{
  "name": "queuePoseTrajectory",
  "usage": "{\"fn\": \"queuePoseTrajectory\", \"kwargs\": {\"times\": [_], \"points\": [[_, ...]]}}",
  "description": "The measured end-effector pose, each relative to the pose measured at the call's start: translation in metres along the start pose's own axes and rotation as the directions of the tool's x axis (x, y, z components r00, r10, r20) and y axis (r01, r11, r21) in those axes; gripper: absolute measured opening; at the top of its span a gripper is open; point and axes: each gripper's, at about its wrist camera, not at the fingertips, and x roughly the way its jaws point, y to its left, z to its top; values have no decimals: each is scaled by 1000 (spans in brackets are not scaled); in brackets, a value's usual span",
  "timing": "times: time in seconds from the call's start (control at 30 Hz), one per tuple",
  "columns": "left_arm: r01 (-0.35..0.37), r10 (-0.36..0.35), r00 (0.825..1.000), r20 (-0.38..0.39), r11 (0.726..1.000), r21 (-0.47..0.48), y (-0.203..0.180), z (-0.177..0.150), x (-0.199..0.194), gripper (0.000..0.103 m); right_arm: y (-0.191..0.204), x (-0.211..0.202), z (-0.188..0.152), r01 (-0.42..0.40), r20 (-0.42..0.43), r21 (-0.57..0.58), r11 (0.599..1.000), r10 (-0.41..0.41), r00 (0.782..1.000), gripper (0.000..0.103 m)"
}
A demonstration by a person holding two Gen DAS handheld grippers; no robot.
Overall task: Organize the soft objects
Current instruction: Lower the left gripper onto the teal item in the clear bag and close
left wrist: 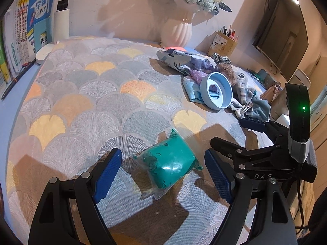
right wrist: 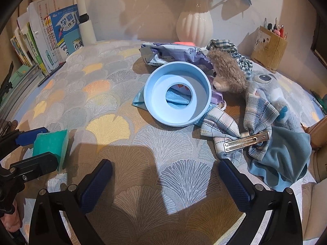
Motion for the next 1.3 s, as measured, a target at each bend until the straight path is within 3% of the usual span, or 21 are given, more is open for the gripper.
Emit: {"fn": "queuePoseTrajectory", "kwargs": {"times": [1.3], "points": [[15,-14,999,37,1000,-13,4,-1,-8,82,0,0,0,1,-1,-1,1000,-1,1000,103]]}}
